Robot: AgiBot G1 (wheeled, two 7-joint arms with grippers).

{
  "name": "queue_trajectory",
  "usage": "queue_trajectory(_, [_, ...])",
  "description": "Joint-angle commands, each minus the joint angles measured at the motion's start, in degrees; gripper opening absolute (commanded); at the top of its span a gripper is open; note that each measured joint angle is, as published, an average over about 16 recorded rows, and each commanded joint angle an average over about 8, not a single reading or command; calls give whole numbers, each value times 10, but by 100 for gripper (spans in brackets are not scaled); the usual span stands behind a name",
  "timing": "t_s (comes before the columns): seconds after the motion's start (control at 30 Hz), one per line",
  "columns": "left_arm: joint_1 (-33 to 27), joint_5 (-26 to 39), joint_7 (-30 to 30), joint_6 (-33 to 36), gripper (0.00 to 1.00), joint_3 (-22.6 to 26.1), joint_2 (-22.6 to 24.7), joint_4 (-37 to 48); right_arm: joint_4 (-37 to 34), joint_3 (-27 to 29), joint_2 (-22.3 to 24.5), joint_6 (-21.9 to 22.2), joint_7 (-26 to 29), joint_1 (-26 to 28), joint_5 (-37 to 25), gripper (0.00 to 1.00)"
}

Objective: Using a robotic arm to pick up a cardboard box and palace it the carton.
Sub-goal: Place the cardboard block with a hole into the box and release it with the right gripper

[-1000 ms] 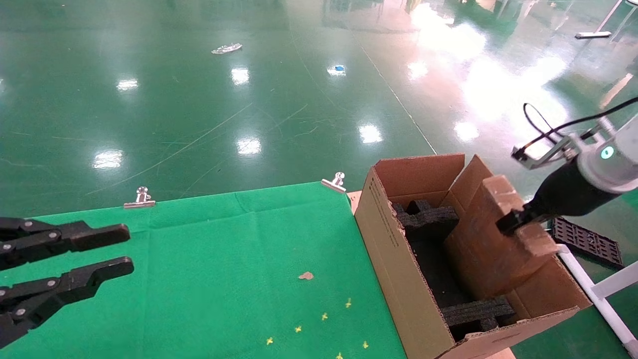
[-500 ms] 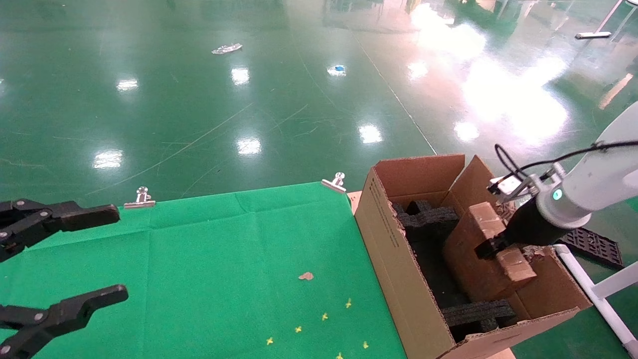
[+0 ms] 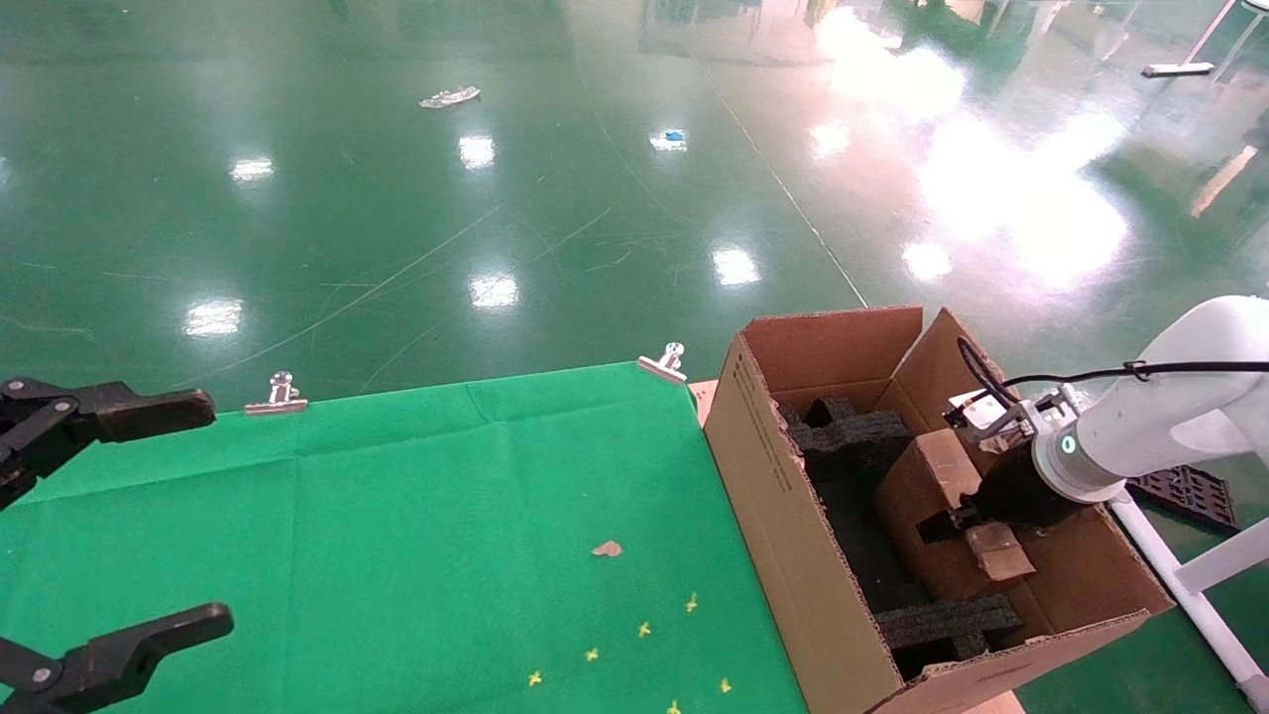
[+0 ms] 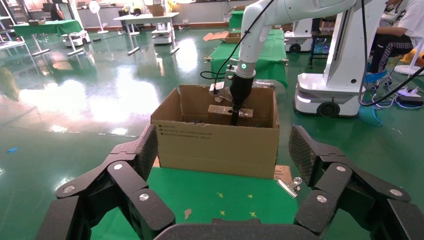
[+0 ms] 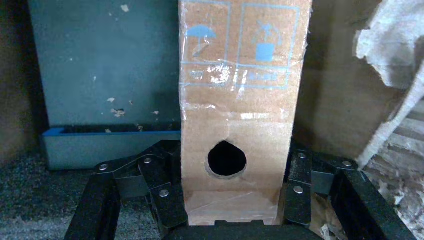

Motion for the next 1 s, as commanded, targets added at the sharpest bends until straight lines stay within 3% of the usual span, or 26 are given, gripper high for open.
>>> queue_trajectory(0.03, [0, 0, 0, 0, 100, 0, 0, 0, -9, 5, 0, 3, -19, -5, 9, 72])
queue_trajectory(0.1, [0, 0, 0, 0, 100, 0, 0, 0, -19, 8, -2, -2, -33, -4, 13, 96])
queue_trajectory(0.13, [0, 0, 0, 0, 100, 0, 0, 0, -25, 9, -3, -4, -39, -2, 15, 100])
queue_trajectory(1.0, [0, -1, 1, 0, 100, 1, 0, 0, -108, 19, -33, -28, -105, 48, 22, 100])
